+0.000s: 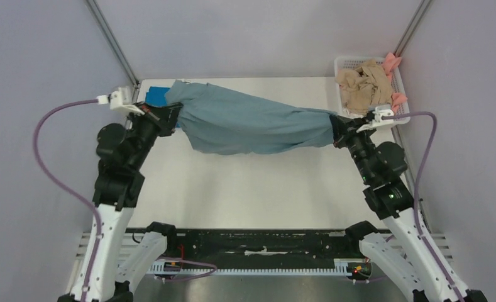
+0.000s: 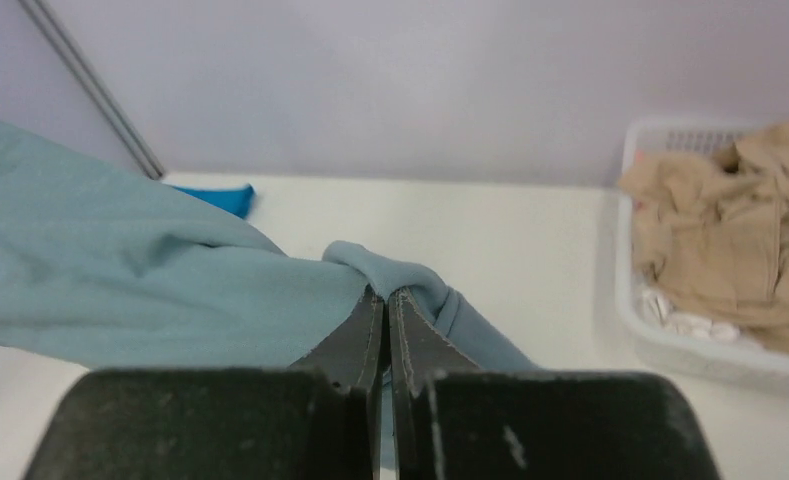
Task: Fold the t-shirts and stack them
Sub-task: Flatten out the tshirt
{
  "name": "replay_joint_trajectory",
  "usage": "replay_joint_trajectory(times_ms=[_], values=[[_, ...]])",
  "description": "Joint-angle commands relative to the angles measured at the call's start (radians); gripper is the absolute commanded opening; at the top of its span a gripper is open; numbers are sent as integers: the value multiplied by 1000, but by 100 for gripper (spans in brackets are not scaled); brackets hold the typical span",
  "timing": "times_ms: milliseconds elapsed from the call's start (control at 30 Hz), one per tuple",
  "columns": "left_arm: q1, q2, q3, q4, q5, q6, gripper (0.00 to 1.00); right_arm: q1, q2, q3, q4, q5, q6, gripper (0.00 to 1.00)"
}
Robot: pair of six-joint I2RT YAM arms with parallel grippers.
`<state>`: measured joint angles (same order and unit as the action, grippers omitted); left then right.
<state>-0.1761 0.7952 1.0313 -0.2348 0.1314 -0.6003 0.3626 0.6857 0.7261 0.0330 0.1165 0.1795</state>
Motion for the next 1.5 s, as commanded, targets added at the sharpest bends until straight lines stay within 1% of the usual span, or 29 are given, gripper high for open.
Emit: replay_joint_trajectory(times_ms=[0, 67, 167, 233, 367, 467, 533, 667, 733, 800, 833, 867, 900, 933, 967, 1000, 1033, 1100, 1167, 1233, 1267, 1367, 1467], values=[[2, -105, 143, -87, -37, 55, 2, -1, -97, 153, -30, -173, -48, 0], [1, -141, 184, -94, -13, 38, 2, -1, -129, 206, -75, -240, -44, 0], [1, -183, 255, -141, 4, 31, 2, -1, -194, 235, -100, -292, -24, 0], [1, -205, 275, -173, 2, 29, 2, -2, -236, 234, -115, -312, -10, 0], [2, -229, 262, -196, -16, 25, 2, -1, -289, 181, -131, -317, 17, 1], [1, -204, 207, -192, -55, 17, 2, -1, -288, 117, -128, -287, 26, 1], [2, -156, 163, -176, -91, 17, 2, -1, -266, 71, -108, -230, 21, 1], [2, 31, 80, -161, -173, 17, 2, -1, -151, -20, -108, 13, 28, 3], [3, 161, -1, -131, -241, 15, 2, 0, -72, -117, -97, 109, 70, 12], [11, 321, -38, -91, -309, 2, 3, -3, 36, -213, -58, 206, 106, 39], [25, 421, -30, -80, -308, -8, 9, -6, 101, -235, -41, 253, 114, 47], [41, 527, 14, -104, -279, -17, 28, -11, 184, -226, -41, 290, 110, 68], [50, 613, 81, -148, -252, -13, 53, -16, 255, -202, -46, 323, 110, 86], [50, 701, 139, -181, -248, -4, 77, -18, 302, -164, -79, 357, 121, 96], [49, 759, 194, -209, -243, 7, 80, -18, 335, -142, -94, 370, 126, 98], [50, 809, 239, -239, -238, 9, 81, -17, 346, -131, -91, 370, 128, 98], [50, 830, 254, -247, -226, 12, 81, -18, 341, -133, -82, 371, 133, 98], [50, 815, 223, -215, -197, 7, 82, -17, 307, -160, -50, 379, 143, 98], [50, 767, 169, -196, -177, -8, 82, -19, 267, -195, -41, 395, 147, 98], [43, 709, 116, -219, -157, -15, 83, -19, 234, -224, -12, 418, 149, 98], [31, 673, 83, -243, -169, -25, 83, -20, 221, -231, -8, 430, 152, 98], [-30, 546, -31, -325, -246, -57, 83, -21, 201, -241, 9, 410, 135, 98], [-98, 386, -170, -424, -341, -160, 83, -21, 193, -251, 7, 390, 142, 98]])
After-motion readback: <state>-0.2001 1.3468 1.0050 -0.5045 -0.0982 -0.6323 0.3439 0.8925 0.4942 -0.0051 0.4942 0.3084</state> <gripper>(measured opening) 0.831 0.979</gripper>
